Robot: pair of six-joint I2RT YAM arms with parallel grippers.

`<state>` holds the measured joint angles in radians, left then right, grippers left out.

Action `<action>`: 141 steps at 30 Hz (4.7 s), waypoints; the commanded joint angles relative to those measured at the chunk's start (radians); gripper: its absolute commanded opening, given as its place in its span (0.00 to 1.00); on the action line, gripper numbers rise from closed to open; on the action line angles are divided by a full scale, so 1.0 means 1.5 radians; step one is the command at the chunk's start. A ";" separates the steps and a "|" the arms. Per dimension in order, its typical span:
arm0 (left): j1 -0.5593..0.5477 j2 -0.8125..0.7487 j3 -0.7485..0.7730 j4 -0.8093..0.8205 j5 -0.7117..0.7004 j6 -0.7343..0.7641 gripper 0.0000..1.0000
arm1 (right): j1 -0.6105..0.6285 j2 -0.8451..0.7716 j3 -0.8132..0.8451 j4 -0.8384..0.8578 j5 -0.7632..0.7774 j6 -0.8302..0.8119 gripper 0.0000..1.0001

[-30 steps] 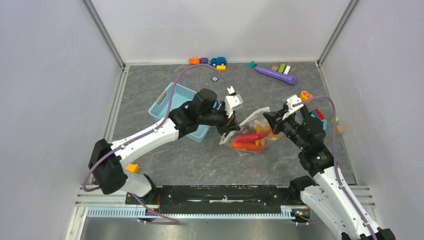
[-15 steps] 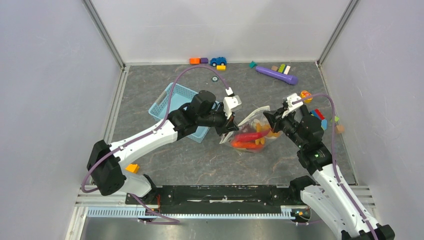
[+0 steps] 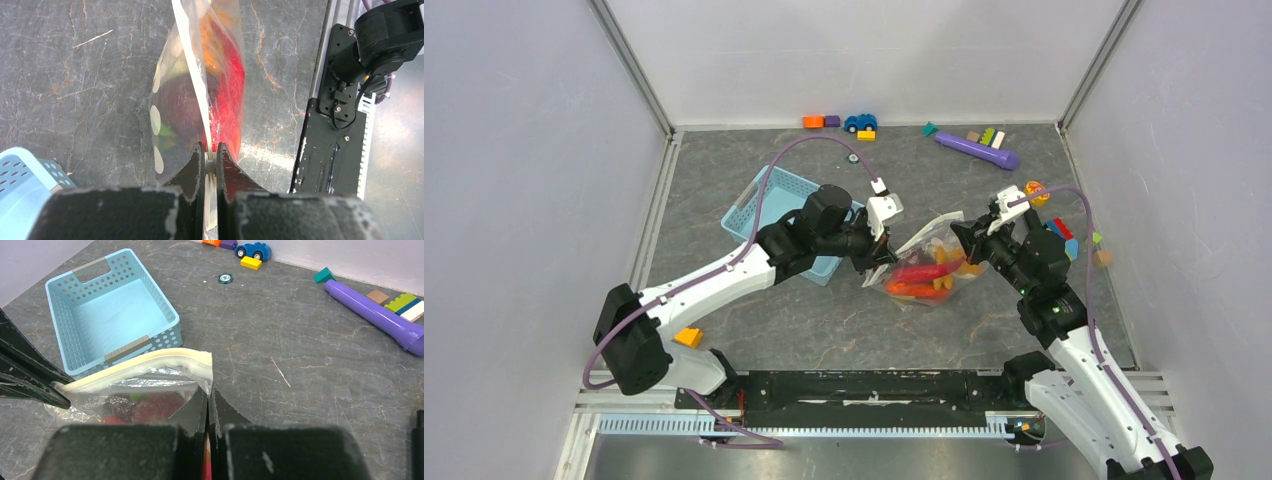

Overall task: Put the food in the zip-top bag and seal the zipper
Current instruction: Zip the zipper food storage bag at the center of the board, then place the zipper food storage bag at the center of the board.

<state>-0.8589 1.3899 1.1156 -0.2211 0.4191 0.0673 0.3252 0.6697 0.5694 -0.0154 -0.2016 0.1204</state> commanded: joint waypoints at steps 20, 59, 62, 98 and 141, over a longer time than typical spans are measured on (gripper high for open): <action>0.004 -0.052 -0.040 -0.018 -0.026 -0.031 0.02 | -0.020 0.025 0.025 0.053 0.073 0.003 0.00; 0.004 -0.081 -0.060 -0.051 -0.080 -0.038 0.02 | -0.060 0.027 0.021 0.041 0.130 0.021 0.00; 0.003 -0.080 -0.062 -0.051 -0.080 -0.046 0.02 | -0.063 0.025 0.021 0.036 0.130 0.022 0.00; 0.004 -0.102 -0.084 -0.057 -0.115 -0.052 0.02 | -0.089 0.047 0.032 0.012 0.156 0.037 0.00; 0.004 -0.119 -0.066 -0.009 -0.383 -0.038 1.00 | -0.110 0.071 0.034 -0.032 0.142 0.024 0.00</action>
<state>-0.8570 1.2591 0.9916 -0.3088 0.0078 0.0177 0.1623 0.7616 0.5861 -0.0921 -0.0158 0.1741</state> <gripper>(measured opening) 0.993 0.006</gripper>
